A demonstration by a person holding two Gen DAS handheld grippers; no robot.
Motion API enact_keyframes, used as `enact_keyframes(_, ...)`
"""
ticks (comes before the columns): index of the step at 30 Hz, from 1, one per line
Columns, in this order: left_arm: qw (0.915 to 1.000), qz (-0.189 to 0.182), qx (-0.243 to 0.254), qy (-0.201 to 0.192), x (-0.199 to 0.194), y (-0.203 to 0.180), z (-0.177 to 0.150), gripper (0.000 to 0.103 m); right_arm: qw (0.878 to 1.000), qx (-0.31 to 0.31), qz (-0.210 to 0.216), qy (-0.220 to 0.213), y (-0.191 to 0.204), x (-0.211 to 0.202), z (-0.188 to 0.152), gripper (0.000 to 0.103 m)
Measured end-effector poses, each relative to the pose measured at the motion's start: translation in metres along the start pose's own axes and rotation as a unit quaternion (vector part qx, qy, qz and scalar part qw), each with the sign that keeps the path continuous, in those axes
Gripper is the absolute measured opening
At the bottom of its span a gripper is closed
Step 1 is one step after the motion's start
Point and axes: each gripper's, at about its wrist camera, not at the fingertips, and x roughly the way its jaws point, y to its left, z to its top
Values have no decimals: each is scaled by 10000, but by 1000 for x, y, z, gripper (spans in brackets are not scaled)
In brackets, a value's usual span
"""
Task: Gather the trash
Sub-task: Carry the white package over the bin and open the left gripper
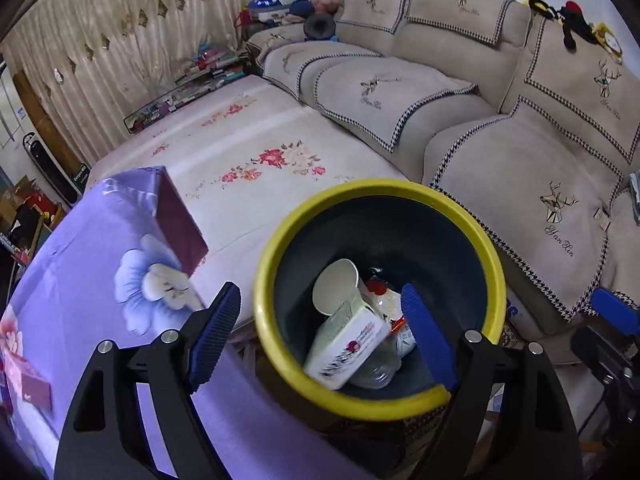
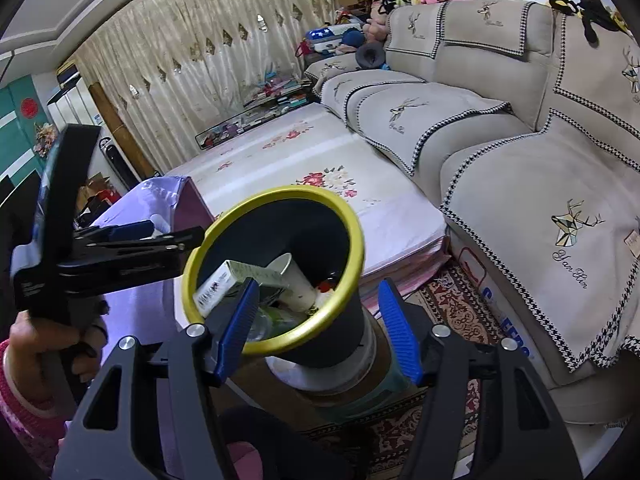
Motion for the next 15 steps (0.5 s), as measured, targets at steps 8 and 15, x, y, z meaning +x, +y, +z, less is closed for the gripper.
enact_keyframes(8, 9986, 22, -290, -453, -70, 33, -34, 93, 9998, -183, 65, -61, 22, -12, -2, 59)
enact_keyframes(15, 9939, 28, -746, -809, -133, 77, -77, 97, 9995, -312, 87, -56, 41, -20, -6, 59)
